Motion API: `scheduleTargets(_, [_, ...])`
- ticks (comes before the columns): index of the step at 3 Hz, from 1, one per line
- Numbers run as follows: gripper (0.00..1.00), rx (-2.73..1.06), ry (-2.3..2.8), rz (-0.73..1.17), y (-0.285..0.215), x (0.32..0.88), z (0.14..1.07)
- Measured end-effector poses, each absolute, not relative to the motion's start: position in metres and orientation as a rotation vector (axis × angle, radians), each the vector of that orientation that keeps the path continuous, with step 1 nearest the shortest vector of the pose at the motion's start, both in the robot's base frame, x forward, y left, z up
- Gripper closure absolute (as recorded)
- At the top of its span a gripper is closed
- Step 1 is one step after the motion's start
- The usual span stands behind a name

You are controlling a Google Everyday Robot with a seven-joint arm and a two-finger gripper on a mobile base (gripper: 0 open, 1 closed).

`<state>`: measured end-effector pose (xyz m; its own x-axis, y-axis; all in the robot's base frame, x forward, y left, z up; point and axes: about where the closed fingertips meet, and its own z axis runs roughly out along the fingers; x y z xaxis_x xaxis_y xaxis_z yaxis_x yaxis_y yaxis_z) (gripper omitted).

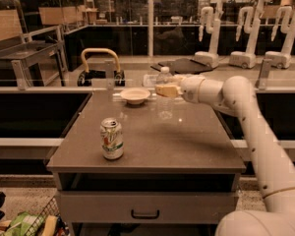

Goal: Place water bottle into middle drawer

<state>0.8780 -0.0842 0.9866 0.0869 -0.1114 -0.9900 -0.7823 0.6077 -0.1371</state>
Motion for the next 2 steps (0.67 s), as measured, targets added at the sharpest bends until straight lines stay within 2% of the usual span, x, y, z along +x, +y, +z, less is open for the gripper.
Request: scheduleTargets(2, [1.00,-0.651,1.419,0.313,-0.220,0.754,1.138])
